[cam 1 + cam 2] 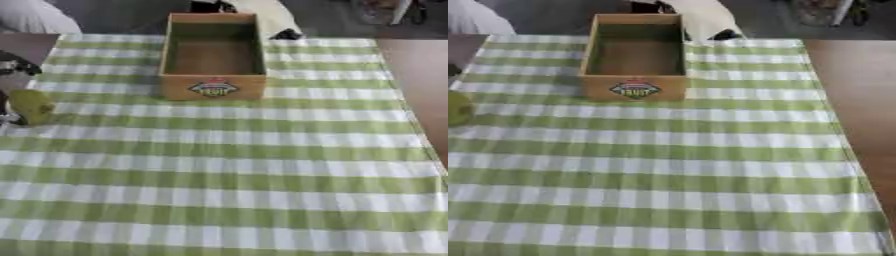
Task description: Pick up objects on the table and place them in the box.
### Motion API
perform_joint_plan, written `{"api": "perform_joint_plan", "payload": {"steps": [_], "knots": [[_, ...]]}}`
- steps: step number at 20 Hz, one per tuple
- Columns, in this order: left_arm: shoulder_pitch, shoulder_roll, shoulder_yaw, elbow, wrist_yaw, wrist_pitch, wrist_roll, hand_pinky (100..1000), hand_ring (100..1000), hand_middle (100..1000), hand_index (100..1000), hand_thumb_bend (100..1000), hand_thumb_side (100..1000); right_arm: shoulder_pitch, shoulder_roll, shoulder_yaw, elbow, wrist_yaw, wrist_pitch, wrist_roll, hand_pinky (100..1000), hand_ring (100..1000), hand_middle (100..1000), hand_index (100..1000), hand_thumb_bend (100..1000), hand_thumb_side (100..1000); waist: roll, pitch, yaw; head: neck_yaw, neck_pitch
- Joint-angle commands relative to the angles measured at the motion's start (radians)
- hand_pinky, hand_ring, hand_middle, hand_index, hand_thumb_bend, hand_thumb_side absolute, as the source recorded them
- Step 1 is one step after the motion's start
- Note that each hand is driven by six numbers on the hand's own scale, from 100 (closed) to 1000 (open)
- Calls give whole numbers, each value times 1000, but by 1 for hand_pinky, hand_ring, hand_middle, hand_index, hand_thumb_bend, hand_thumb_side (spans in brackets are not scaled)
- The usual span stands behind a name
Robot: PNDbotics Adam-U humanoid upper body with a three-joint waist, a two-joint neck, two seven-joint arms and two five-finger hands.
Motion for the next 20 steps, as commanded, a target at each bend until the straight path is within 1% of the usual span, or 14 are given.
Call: {"api": "perform_joint_plan", "payload": {"steps": [1,8,11,12,13,16,19,20], "knots": [[-21,17,1,26,-62,-10,17,962,963,873,948,743,100,-11,-14,-5,-5,-7,1,-4,920,765,654,826,100,594,1,-12,-1,3,-9],[-27,1,9,76,-120,-19,29,949,949,862,939,739,100,-10,-14,-7,-3,-11,0,-5,920,765,654,827,100,594,-1,-8,-2,5,-10],[-28,0,12,82,-130,-13,37,929,934,849,935,691,100,-9,-12,-7,-3,-12,0,-5,921,765,653,827,100,594,-1,-8,-2,6,-11],[-28,-1,14,83,-133,-8,43,912,922,840,929,651,100,-9,-12,-7,-2,-13,0,-4,921,765,653,827,100,594,-1,-8,-2,6,-12],[-29,-1,15,83,-137,-1,51,879,898,824,915,590,100,-8,-12,-7,-2,-14,0,-4,921,765,653,827,100,594,-1,-8,-2,6,-12],[-29,-4,16,79,-178,46,115,768,823,755,875,471,100,-7,-11,-8,-1,-15,1,-4,922,765,653,827,100,594,-2,-7,-3,7,-12],[-31,-10,16,82,-205,90,182,690,781,697,822,394,100,-7,-11,-9,0,-17,0,-4,922,765,652,827,100,594,-3,-5,-4,7,-13],[-32,-12,16,84,-210,99,197,679,772,686,810,387,100,-7,-11,-9,0,-17,0,-4,922,765,652,827,100,594,-3,-5,-4,8,-13]]}}
